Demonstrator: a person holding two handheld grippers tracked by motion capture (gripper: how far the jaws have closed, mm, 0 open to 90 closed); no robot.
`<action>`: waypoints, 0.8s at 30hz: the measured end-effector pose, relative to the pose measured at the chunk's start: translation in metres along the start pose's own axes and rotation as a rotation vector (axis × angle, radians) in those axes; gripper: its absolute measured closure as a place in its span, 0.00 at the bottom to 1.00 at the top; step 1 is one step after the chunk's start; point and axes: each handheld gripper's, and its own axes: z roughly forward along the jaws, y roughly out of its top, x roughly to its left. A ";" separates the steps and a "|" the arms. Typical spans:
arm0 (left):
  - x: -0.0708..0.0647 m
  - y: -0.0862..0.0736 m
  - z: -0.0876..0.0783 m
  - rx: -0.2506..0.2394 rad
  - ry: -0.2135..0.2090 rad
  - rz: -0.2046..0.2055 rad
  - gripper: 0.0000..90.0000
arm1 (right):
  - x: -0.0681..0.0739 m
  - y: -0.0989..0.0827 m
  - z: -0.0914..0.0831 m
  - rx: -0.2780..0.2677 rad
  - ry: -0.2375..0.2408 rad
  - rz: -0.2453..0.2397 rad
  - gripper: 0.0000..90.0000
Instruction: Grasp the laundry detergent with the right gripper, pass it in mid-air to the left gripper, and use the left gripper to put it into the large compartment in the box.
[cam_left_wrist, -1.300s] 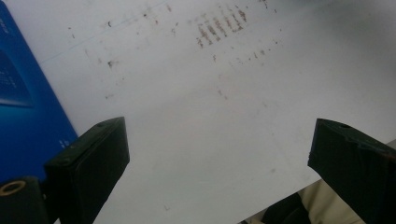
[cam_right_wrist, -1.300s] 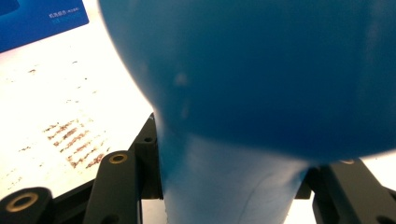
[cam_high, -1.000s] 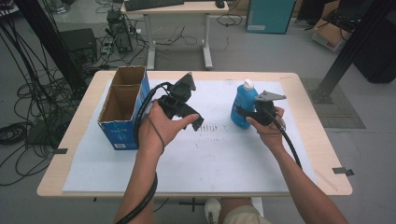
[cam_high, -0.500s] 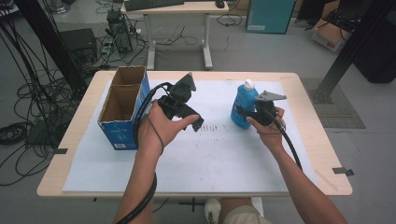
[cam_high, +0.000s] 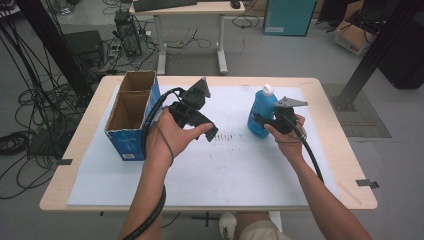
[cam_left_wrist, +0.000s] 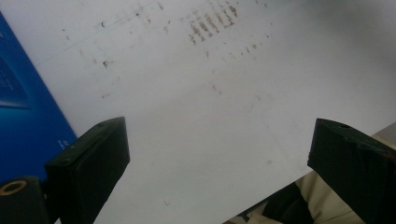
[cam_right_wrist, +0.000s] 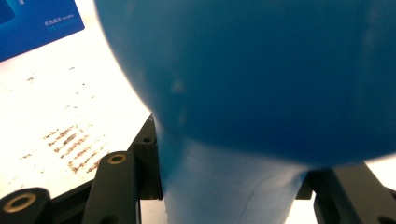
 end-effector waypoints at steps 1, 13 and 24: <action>0.000 0.000 0.000 0.000 0.000 0.000 0.06 | 0.000 0.000 0.000 0.000 0.000 0.000 0.50; 0.004 0.003 -0.014 -0.019 -0.025 0.106 0.07 | 0.002 0.021 -0.013 -0.002 0.042 -0.002 0.50; 0.018 0.007 -0.038 -0.064 -0.069 0.230 0.07 | 0.014 0.050 -0.023 0.028 0.128 -0.026 0.50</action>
